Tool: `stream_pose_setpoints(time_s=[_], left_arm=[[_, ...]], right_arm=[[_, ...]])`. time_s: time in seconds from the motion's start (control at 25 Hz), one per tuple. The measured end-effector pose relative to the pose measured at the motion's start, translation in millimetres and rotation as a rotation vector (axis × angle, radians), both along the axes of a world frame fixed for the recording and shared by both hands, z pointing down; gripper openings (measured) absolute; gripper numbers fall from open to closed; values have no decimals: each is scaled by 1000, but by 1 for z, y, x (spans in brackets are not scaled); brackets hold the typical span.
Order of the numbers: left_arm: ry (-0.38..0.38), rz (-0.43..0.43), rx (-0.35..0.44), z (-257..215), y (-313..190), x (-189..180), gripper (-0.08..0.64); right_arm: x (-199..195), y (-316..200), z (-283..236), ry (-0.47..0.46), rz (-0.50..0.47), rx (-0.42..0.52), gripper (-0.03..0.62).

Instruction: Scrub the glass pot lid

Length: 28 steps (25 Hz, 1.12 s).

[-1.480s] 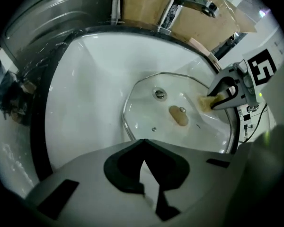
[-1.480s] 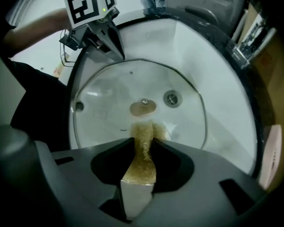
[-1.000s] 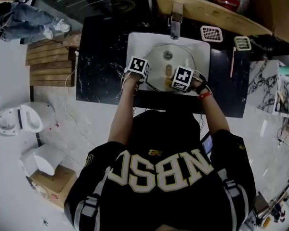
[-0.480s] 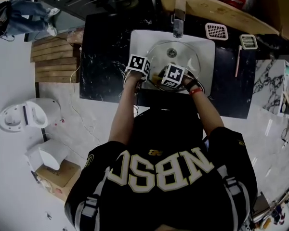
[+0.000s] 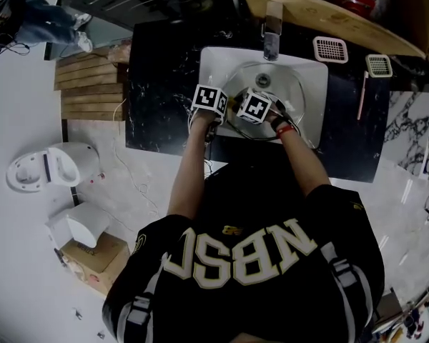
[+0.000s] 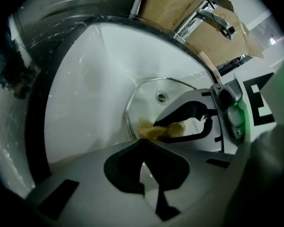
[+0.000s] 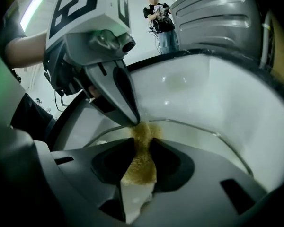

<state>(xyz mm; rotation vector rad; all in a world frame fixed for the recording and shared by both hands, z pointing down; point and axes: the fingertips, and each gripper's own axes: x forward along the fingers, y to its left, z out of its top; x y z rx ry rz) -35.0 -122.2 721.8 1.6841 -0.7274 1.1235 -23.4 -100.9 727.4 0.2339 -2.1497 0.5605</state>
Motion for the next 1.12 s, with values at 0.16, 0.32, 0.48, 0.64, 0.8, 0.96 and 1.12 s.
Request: stream_pose_setpoints(time_s=[0.16,0.32,0.48,0.64,0.8,0.96,1.12], left_arm=[[2,6,9,1,-1,0,12],[14,0,16,1,1,2,12],[10,-8,14,0,1,0,12],[7,6,26,0,1,1,12],[4,14,42,-1,2,1,12],[8,11,49,0,2,2,12],[27,-16,50,0,0,0,12]], right_arm=[[7,-27,11,47,42,92,129],[20,-61,25,105,161,157,127],[30,-74,29,152,161,197,127],[67,-99,36,260,272,264,127],[102,-110,38,387,291,320,126],[133,-108,36,483,305,334,123],[167,-102,31,587,291,324,118]])
